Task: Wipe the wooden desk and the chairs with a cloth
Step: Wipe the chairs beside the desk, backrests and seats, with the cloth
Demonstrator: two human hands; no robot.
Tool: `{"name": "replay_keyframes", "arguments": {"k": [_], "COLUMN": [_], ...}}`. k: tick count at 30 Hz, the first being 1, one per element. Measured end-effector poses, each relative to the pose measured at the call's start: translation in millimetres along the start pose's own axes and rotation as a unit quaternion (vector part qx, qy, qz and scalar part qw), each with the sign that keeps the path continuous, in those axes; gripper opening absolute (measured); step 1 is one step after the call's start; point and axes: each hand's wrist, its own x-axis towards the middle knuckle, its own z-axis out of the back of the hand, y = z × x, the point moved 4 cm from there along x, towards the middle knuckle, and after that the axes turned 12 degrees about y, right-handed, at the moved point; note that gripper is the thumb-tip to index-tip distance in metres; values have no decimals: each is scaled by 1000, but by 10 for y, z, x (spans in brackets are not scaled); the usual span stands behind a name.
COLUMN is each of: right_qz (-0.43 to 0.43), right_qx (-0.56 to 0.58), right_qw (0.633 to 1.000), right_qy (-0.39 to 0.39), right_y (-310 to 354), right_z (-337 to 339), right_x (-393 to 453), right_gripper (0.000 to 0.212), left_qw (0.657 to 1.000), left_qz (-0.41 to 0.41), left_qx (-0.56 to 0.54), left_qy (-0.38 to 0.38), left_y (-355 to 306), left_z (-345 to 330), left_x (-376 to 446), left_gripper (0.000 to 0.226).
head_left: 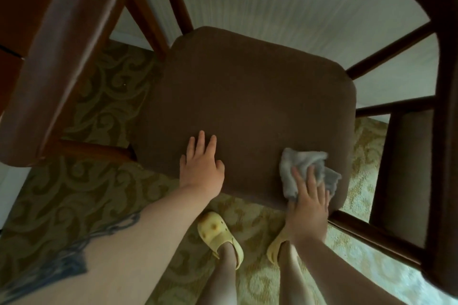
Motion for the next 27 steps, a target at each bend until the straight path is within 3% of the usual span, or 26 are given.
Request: {"name": "replay_keyframes", "arguments": {"k": [2, 3, 4, 6, 8, 10, 12, 16, 18, 20, 23, 25, 27], "right_qz": [-134, -135, -84, 103, 236, 202, 88, -85, -24, 140, 261, 218, 95], "right_qx": [112, 124, 113, 15, -109, -155, -118, 17, -9, -112, -220, -225, -170], "right_qw": [984, 983, 989, 990, 960, 962, 987, 994, 995, 974, 928, 944, 978], "right_qy": [-23, 5, 37, 90, 108, 97, 68, 67, 93, 137, 146, 100, 73], "right_y": [346, 579, 805, 1000, 727, 248, -20, 538, 1000, 1334, 1091, 705, 456], "right_z": [-43, -136, -243, -438, -477, -313, -38, 97, 35, -90, -130, 53, 262], "right_x": [-7, -47, -113, -300, -396, -297, -58, 547, 696, 597, 540, 645, 811], "right_gripper": [61, 61, 64, 68, 70, 72, 70, 61, 63, 65, 72, 74, 67], "left_qw": [1000, 999, 998, 998, 999, 1000, 999, 997, 997, 995, 994, 995, 996], "left_qz": [11, 18, 23, 19, -1, -17, -19, -9, -13, -14, -11, -3, 19], "left_qx": [-24, -39, -53, -61, -37, -2, 39, 64, 71, 88, 98, 86, 62], "left_qy": [-11, -15, -17, -21, -17, -12, -23, -34, -34, -40, -54, -58, -63], "left_y": [-50, -83, -112, -162, -178, -146, -96, -18, 31, 120, 273, 362, 451], "left_z": [-29, -45, -60, -83, -133, -190, -217, -226, -182, -106, 10, 68, 128], "left_x": [-3, -1, -3, -22, -56, -75, -70, -25, 27, 90, 159, 176, 181], "left_gripper": [60, 60, 59, 58, 57, 57, 59, 61, 62, 63, 64, 64, 64]}}
